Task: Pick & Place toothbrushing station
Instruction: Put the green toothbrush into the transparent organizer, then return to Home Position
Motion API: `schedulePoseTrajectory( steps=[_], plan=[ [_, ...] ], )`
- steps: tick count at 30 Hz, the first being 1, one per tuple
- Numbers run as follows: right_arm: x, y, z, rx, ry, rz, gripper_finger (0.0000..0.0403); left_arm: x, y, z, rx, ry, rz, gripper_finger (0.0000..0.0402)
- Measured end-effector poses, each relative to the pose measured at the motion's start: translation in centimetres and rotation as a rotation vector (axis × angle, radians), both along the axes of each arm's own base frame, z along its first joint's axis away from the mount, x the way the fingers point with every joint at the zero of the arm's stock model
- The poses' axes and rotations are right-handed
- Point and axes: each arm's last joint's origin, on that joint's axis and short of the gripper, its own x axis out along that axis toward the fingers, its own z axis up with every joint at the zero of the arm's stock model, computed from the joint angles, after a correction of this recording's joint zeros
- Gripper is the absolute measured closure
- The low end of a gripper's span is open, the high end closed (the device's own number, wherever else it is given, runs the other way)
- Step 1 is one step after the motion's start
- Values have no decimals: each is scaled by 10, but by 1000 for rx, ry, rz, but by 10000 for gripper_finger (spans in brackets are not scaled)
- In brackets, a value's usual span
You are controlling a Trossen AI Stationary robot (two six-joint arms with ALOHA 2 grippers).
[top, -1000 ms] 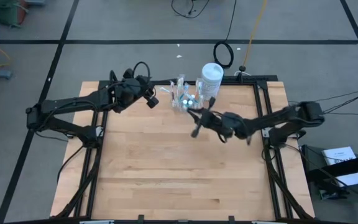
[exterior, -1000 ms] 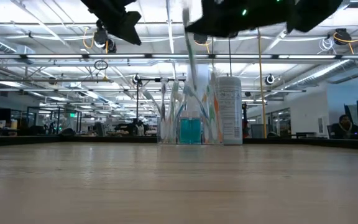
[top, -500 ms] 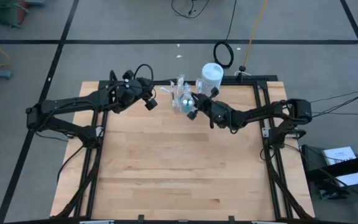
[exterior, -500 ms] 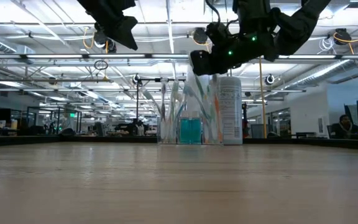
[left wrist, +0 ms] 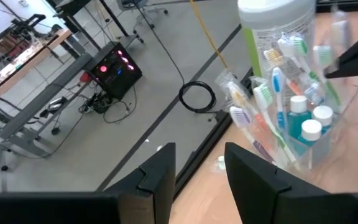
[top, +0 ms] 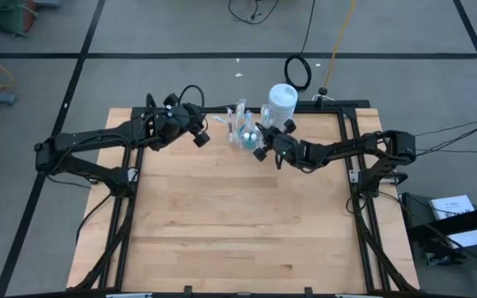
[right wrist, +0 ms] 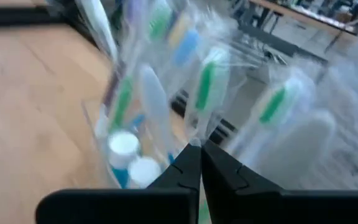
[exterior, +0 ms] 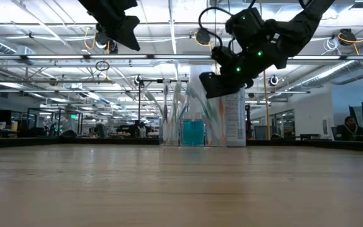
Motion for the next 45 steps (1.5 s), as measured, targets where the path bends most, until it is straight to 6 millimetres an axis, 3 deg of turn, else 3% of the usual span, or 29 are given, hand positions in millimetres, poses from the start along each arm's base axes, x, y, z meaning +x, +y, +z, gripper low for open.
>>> schedulePoseTrajectory(
  steps=[9,15,20,27,32,36,40,45],
  plan=[
    [-1,1,-4,-40,106,31,366,1,-1,0,-23,-12,-29,256],
    [-2,2,-4,-23,91,27,305,1,-1,0,-32,-21,-23,256],
    [-13,15,11,7,143,84,253,-1,-1,-1,-58,-41,-7,256],
    [-53,43,54,13,213,167,216,-43,-16,17,-110,-59,3,256],
    [-93,62,88,74,113,215,217,-86,-33,32,-181,-143,-63,256],
    [-119,76,108,176,-15,484,230,-116,-45,24,-174,-205,-154,256],
    [-141,83,107,132,-99,757,245,-138,-56,4,-154,-305,-295,256],
    [-167,86,80,70,-216,884,260,-154,-68,-31,-87,-405,-563,256]
  ],
)
